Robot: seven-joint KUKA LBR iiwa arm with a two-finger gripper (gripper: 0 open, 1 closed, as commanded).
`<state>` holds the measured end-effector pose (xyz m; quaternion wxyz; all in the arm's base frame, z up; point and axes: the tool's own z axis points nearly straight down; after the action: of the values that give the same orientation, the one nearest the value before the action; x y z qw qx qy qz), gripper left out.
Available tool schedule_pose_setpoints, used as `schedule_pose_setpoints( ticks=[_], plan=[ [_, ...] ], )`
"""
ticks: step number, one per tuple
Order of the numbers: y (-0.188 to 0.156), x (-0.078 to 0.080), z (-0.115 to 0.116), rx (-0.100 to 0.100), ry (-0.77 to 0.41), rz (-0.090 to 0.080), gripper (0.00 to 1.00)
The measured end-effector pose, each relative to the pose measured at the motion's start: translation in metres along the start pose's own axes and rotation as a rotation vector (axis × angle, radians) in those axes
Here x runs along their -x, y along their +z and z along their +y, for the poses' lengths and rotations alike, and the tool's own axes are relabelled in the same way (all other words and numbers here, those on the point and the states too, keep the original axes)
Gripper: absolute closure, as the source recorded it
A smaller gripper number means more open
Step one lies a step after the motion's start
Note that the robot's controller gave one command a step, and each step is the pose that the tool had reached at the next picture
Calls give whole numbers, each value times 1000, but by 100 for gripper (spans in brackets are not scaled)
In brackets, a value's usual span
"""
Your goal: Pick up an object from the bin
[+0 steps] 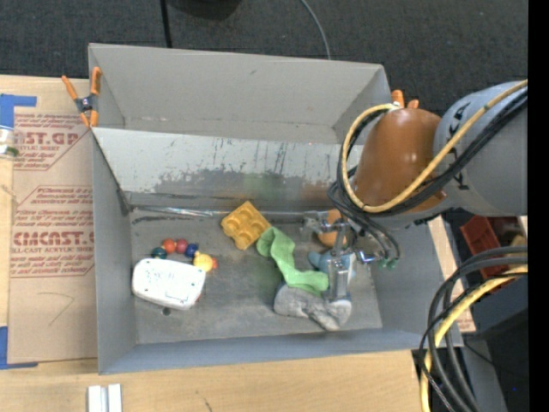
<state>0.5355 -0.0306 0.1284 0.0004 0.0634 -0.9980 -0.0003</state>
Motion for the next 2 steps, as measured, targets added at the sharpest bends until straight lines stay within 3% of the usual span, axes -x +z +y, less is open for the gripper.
schedule_pose_setpoints(
  ticks=[2],
  plan=[
    [-20, 3, 10, 0, -387, -4, 0]
  ],
)
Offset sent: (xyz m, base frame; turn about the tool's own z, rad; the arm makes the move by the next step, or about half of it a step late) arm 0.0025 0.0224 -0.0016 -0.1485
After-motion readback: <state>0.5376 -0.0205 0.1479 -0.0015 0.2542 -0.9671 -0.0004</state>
